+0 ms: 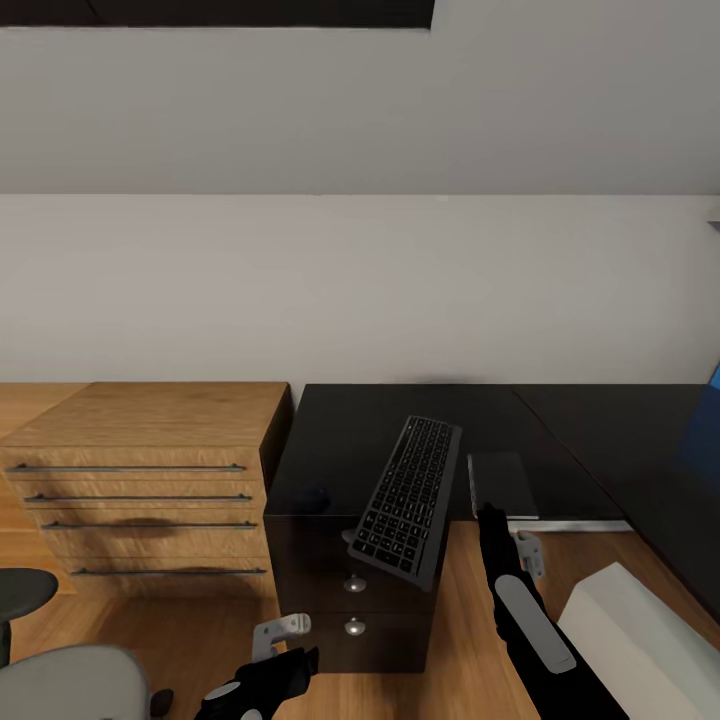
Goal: In the bedroom, organize the workspace by keeping the computer under the desk, ensuring the monitor is on the desk, placing the keyboard on the desk next to the monitor, placing the mouse on the desk next to the keyboard, moving the folder from the swivel chair onto the desk next to the mouse, stacking the notebook on top of the folder with the pen on top of the notebook, and positioning the swivel chair next to the desk.
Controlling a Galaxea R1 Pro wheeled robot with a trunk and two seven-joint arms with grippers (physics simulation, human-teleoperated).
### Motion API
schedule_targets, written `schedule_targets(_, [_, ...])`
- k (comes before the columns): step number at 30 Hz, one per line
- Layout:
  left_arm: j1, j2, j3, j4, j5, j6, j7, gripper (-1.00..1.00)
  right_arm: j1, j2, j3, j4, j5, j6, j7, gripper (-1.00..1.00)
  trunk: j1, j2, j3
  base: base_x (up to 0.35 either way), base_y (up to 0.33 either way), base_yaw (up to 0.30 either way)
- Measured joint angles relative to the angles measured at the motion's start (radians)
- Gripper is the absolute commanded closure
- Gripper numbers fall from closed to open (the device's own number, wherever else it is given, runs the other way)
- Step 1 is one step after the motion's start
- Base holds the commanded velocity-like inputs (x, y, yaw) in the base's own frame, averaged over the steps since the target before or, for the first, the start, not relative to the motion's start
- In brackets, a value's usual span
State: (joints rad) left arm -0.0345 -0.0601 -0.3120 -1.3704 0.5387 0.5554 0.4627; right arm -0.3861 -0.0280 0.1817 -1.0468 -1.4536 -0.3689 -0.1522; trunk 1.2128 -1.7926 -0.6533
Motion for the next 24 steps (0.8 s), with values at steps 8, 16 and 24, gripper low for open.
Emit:
schedule_targets(8, [0.000,0.000,0.000,0.000,0.000,0.000,-0.003,-1.00,0.000,-0.001,0.001,0.000,-0.010,-0.002,0.001,-1.00,0.000,0.000,0.000,0.000,0.000,0.000])
schedule_targets(16, [0.000,0.001,0.000,0.000,0.000,0.001,-0.003,-1.00,0.000,-0.001,0.001,-0.001,-0.012,-0.003,0.001,-1.00,0.000,0.000,0.000,0.000,0.000,0.000])
schedule_targets(24, [0.000,0.001,0.000,0.000,0.000,0.000,-0.002,-1.00,0.000,-0.001,0.001,-0.001,-0.012,-0.003,0.001,-1.00,0.000,0.000,0.000,0.000,0.000,0.000])
